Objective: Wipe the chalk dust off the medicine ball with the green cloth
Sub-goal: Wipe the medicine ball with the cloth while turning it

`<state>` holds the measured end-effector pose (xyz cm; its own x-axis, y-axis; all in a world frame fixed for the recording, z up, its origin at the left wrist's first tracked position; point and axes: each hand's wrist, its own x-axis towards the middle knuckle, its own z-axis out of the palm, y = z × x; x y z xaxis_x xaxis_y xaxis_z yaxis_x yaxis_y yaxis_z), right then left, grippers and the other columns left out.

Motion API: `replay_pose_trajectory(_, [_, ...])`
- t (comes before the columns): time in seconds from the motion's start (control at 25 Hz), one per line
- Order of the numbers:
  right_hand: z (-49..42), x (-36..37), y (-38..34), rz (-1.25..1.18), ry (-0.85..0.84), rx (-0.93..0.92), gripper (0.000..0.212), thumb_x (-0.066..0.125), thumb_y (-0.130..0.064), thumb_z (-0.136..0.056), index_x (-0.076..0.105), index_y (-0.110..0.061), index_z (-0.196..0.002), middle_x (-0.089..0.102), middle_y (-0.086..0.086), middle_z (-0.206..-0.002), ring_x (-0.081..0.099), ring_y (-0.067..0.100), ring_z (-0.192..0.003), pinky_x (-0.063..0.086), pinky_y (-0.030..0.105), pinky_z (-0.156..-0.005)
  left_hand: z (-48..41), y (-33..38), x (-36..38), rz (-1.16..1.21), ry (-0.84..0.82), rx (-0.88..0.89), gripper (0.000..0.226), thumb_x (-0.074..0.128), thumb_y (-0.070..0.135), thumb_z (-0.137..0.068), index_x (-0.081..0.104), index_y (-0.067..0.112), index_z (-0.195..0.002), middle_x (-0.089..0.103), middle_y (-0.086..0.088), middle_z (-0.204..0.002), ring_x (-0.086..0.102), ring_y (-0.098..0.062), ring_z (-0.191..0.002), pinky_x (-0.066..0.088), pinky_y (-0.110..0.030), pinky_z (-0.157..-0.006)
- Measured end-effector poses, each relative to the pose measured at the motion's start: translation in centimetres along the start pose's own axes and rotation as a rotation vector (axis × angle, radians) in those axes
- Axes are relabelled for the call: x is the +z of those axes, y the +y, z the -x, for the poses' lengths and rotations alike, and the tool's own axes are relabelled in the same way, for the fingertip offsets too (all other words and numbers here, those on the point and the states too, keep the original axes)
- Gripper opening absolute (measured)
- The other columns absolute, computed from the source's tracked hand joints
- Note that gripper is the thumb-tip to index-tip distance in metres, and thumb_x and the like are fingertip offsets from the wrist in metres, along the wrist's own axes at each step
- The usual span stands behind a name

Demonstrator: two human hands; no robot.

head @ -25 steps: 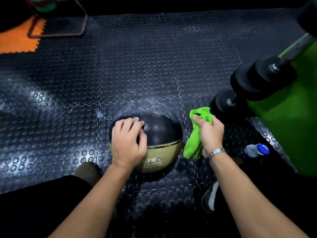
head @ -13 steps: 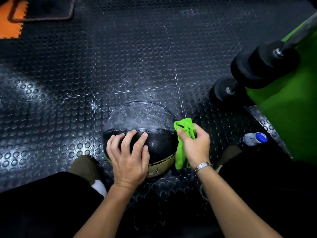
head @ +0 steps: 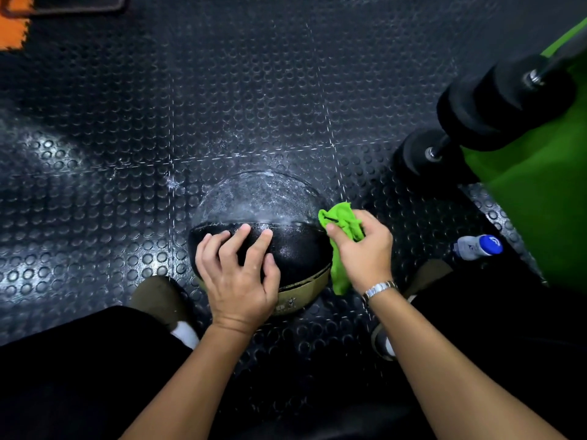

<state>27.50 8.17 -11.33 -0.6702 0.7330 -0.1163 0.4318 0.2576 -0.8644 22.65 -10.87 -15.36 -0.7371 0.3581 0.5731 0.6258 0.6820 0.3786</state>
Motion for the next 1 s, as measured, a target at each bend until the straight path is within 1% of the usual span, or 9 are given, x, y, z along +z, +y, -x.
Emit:
replay_pose_trajectory(0.08, [-1.2, -0.2, 0.0, 0.024, 0.029, 0.11, 0.013, 0.079, -0.017, -0.078, 0.069, -0.023, -0.074, 0.068, 0.002, -0.075, 0.057, 0.017, -0.069, 0.051, 0.034, -0.071, -0.2, 0.5, 0.1, -0.005, -0.002, 0.011, 0.031, 0.044, 0.035, -0.107, 0.062, 0.023, -0.13, 0.049, -0.007, -0.133, 0.043, -0.035, -0.123, 0.043, -0.069, -0.102])
replay_pose_trajectory(0.12, [-1.7, -0.2, -0.5, 0.046, 0.017, 0.1, 0.011, 0.08, -0.017, -0.078, 0.07, -0.021, -0.075, 0.067, 0.001, -0.075, 0.057, 0.016, -0.069, 0.048, 0.03, -0.07, -0.3, 0.6, 0.2, -0.014, 0.005, 0.018, 0.031, 0.045, 0.034, -0.106, 0.062, 0.023, -0.13, 0.05, -0.007, -0.133, 0.044, -0.035, -0.122, 0.043, -0.069, -0.103])
replay_pose_trajectory(0.24, [-0.8, 0.1, -1.7, 0.064, -0.061, -0.095, 0.009, 0.081, -0.014, -0.077, 0.074, -0.016, -0.082, 0.065, -0.004, -0.078, 0.057, 0.012, -0.071, 0.046, 0.023, -0.071, -0.4, 0.3, 0.3, -0.021, 0.011, -0.006, 0.031, 0.046, 0.033, -0.105, 0.063, 0.023, -0.13, 0.049, -0.007, -0.133, 0.044, -0.035, -0.122, 0.042, -0.068, -0.103])
replay_pose_trajectory(0.28, [-0.1, -0.2, -1.5, 0.067, -0.072, -0.111, 0.01, 0.081, -0.013, -0.077, 0.074, -0.015, -0.083, 0.066, -0.005, -0.079, 0.058, 0.012, -0.072, 0.048, 0.024, -0.073, -0.2, 0.2, 0.2, -0.016, 0.011, -0.01, 0.031, 0.046, 0.032, -0.105, 0.063, 0.023, -0.13, 0.049, -0.007, -0.133, 0.043, -0.035, -0.122, 0.042, -0.069, -0.104])
replay_pose_trajectory(0.44, [-2.0, -0.2, -1.7, 0.122, 0.002, 0.033, 0.007, 0.078, -0.015, -0.079, 0.075, -0.017, -0.084, 0.068, 0.0, -0.078, 0.06, 0.019, -0.074, 0.053, 0.038, -0.08, 0.1, 0.7, 0.2, -0.029, 0.018, 0.023, 0.032, 0.054, 0.027, -0.101, 0.063, 0.022, -0.131, 0.049, -0.007, -0.133, 0.044, -0.036, -0.122, 0.041, -0.068, -0.105])
replay_pose_trajectory(0.6, [-0.3, -0.3, -2.3, 0.135, -0.123, -0.221, 0.008, 0.079, -0.011, -0.077, 0.074, -0.01, -0.083, 0.068, 0.001, -0.081, 0.058, 0.014, -0.073, 0.046, 0.026, -0.072, 0.2, 0.3, 0.1, -0.043, 0.017, 0.027, 0.033, 0.054, 0.027, -0.1, 0.063, 0.022, -0.131, 0.05, -0.008, -0.134, 0.044, -0.036, -0.121, 0.04, -0.067, -0.107])
replay_pose_trajectory(0.76, [-2.6, -0.2, -3.4, 0.137, -0.06, -0.015, 0.007, 0.077, -0.016, -0.079, 0.075, -0.012, -0.085, 0.069, 0.003, -0.078, 0.059, 0.017, -0.073, 0.047, 0.029, -0.072, 0.1, 0.7, 0.3, -0.047, 0.008, 0.038, 0.033, 0.051, 0.03, -0.102, 0.061, 0.023, -0.133, 0.049, -0.008, -0.135, 0.044, -0.037, -0.122, 0.038, -0.066, -0.109])
replay_pose_trajectory(0.92, [-1.4, 0.7, -3.8, 0.168, -0.16, -0.268, 0.009, 0.079, -0.013, -0.077, 0.073, -0.01, -0.082, 0.066, 0.003, -0.079, 0.055, 0.016, -0.071, 0.042, 0.026, -0.069, 0.3, 0.4, 0.2, -0.035, 0.021, 0.013, 0.033, 0.05, 0.029, -0.102, 0.062, 0.022, -0.132, 0.049, -0.009, -0.135, 0.044, -0.037, -0.121, 0.039, -0.067, -0.108])
replay_pose_trajectory(1.0, [-2.2, -0.2, -3.0, 0.149, -0.129, -0.163, 0.009, 0.079, -0.012, -0.078, 0.074, -0.009, -0.084, 0.068, 0.005, -0.08, 0.057, 0.017, -0.072, 0.043, 0.026, -0.069, 0.4, 0.5, 0.2, -0.035, 0.025, 0.033, 0.033, 0.05, 0.03, -0.103, 0.062, 0.023, -0.132, 0.05, -0.008, -0.134, 0.044, -0.037, -0.121, 0.04, -0.068, -0.106])
